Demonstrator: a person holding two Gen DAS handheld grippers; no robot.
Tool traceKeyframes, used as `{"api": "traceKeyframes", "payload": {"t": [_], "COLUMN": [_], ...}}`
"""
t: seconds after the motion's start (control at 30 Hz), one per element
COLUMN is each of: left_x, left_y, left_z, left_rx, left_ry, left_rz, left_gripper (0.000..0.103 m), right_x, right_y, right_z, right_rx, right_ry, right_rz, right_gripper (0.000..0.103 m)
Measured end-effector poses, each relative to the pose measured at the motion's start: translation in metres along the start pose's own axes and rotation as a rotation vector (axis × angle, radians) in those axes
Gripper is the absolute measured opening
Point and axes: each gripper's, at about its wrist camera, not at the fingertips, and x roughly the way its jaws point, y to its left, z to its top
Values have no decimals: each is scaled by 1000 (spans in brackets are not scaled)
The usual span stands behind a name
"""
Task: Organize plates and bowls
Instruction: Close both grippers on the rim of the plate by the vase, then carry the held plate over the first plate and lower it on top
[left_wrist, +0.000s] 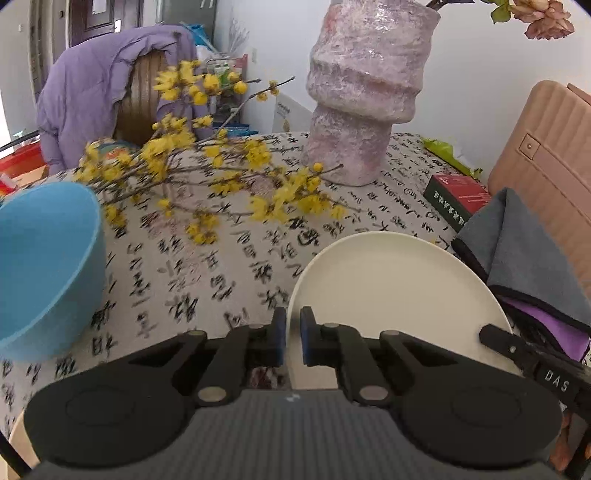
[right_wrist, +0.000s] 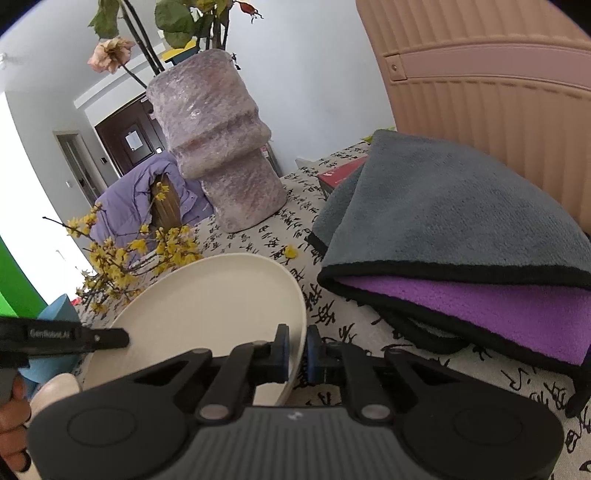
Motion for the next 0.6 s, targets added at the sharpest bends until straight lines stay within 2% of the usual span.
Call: {"api": "traceKeyframes", "payload": {"t": [0.23, 0.4, 0.6], "left_x": [-39, -94, -177], "left_y": [23, 34, 45], "left_z": [-25, -44, -75], "left_rx": [-155, -186, -236], "left_ry": [11, -40, -124], "left_rz": [-31, -20, 16], "left_gripper": [5, 7, 6], "right_x": [-15, -64, -125], "right_y": [12, 61, 99], "right_z": [6, 13, 4], "right_rx": [3, -162, -223], "right_ry": [15, -28, -50], "right_rz": [31, 18, 80], "right_gripper": [6, 6, 6]}}
